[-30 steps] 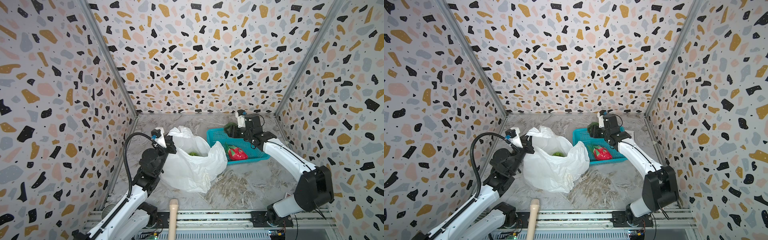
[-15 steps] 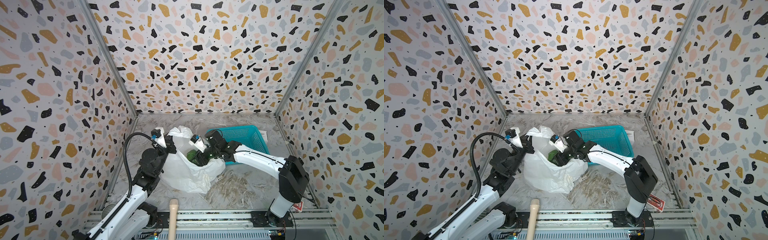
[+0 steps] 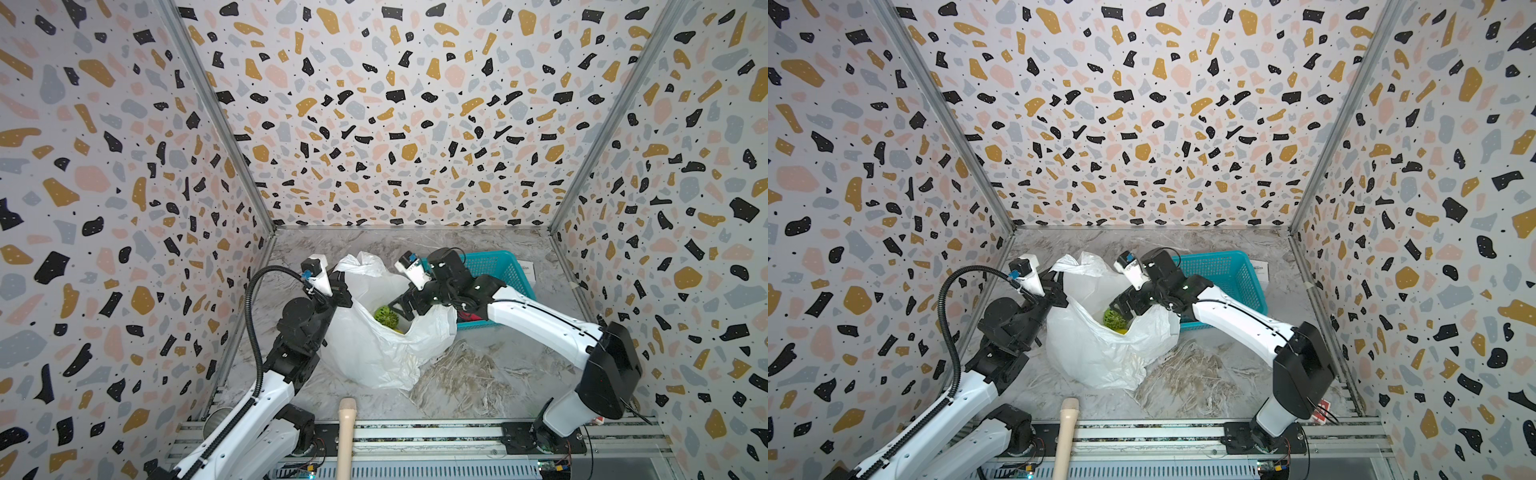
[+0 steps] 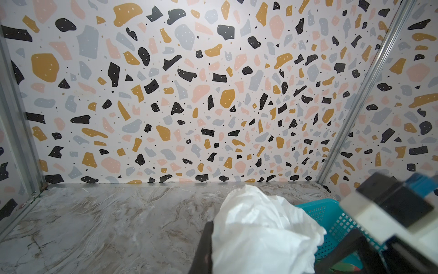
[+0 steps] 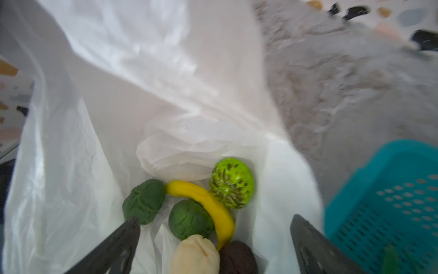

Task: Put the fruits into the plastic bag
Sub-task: 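Return the right gripper to the basket and grasp the dragon fruit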

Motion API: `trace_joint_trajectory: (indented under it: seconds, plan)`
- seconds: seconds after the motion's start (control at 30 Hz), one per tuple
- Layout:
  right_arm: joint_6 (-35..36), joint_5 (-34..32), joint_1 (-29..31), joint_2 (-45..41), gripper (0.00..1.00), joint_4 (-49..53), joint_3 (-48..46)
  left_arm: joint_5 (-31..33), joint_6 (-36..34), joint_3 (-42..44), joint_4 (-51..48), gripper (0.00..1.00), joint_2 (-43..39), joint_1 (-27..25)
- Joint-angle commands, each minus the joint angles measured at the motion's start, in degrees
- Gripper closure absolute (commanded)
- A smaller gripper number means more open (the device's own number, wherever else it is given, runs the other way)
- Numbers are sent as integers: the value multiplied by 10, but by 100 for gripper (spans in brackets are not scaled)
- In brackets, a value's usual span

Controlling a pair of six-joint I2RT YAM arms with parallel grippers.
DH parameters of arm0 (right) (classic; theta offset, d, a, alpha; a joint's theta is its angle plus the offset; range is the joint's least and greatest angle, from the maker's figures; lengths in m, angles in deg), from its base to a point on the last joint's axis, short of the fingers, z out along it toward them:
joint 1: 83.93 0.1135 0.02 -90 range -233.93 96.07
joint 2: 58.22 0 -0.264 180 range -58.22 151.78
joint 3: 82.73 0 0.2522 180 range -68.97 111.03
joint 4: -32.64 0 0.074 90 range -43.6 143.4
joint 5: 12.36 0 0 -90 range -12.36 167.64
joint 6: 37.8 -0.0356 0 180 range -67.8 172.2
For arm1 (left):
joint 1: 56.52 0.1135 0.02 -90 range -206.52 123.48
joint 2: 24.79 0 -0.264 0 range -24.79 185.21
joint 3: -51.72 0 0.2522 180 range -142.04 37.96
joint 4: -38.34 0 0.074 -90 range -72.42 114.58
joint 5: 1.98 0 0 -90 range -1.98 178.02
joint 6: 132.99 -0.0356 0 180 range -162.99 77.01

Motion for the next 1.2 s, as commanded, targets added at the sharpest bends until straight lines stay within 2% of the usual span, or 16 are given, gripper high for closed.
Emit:
trace_joint_trajectory:
  seconds: [0.0,0.17,0.3,0.53,0.8,1.0,1.1,1.17]
  plan:
    - [-63,-67,-56,-71,1,-19,-22,-2,-4,4,30,100,-4,2]
    - [-140,-134,-147,-103,1,51,-56,-1,-4,6,35,100,2,2]
    - [-157,-141,-200,-88,1,107,-94,-2,-3,7,39,100,5,2]
    - [-130,-159,-203,18,1,200,-85,0,-1,10,44,100,9,2]
    - [-106,-177,-204,80,1,211,-89,6,-3,16,47,100,11,2]
    - [-125,-171,-203,113,0,167,-107,4,-1,13,47,100,11,2]
    - [-142,-167,-203,123,8,140,-110,0,-1,11,47,100,12,2]
    - [-149,-154,-203,121,21,121,-113,-4,0,8,47,100,12,2]
